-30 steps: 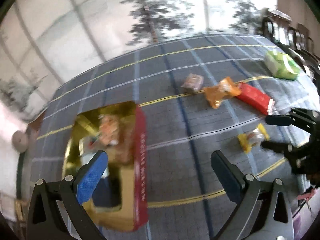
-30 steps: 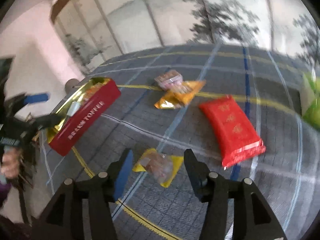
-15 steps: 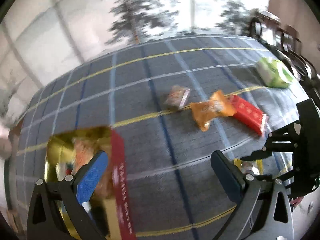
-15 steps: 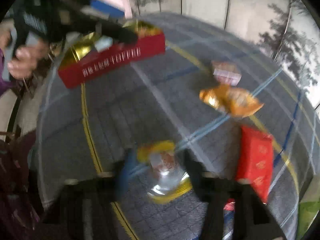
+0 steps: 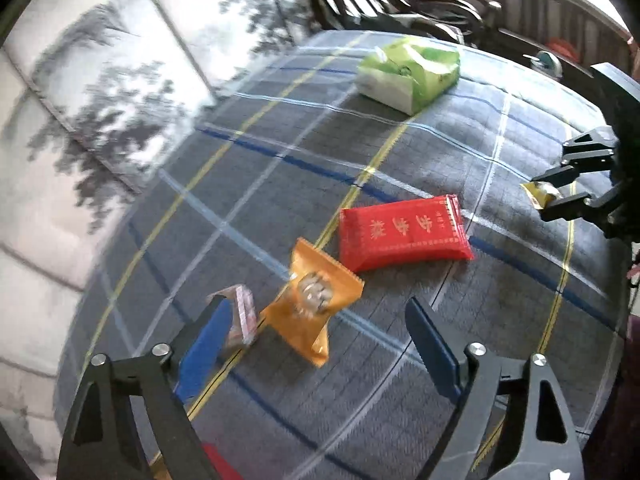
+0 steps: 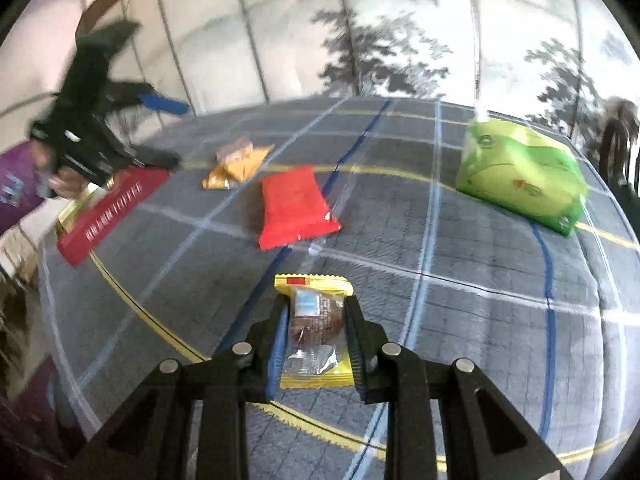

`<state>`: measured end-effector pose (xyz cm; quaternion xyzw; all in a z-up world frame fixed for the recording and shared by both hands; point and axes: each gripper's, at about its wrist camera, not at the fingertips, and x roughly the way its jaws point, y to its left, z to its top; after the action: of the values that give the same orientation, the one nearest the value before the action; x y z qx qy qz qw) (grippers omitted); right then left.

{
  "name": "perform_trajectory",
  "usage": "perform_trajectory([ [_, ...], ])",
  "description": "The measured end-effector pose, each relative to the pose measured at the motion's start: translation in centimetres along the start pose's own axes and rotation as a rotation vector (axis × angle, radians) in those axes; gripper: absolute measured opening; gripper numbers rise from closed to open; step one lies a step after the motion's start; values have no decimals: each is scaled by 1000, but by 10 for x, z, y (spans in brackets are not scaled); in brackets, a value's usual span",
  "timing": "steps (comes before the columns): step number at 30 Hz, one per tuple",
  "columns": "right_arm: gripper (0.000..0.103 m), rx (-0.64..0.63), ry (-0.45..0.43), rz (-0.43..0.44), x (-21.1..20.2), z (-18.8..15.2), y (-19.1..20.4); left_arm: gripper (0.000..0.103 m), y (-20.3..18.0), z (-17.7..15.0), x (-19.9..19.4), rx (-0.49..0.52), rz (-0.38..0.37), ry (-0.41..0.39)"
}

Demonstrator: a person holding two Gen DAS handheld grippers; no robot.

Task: Organize snacks
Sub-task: 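Grasp the orange-wrapped candy with the left gripper while the right holds the yellow candy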

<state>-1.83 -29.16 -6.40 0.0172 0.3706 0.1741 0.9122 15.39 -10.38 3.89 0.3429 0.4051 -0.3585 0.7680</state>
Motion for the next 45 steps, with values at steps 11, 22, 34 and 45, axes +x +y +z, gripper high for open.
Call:
perform_trajectory([
  [11,28,98,-5,43,-2,1,-22,65,12,8,45,82,-49,72],
  [22,30,141,-3,59,-1,2,-33,32,11,-5,63,-68,-219,118],
  [34,30,112,40,4,9,6,-24,30,-26,-74,-16,-713,-74,5],
  [45,28,56,64,-100,13,7,-11,30,-72,-127,-93,-823,151,-18],
])
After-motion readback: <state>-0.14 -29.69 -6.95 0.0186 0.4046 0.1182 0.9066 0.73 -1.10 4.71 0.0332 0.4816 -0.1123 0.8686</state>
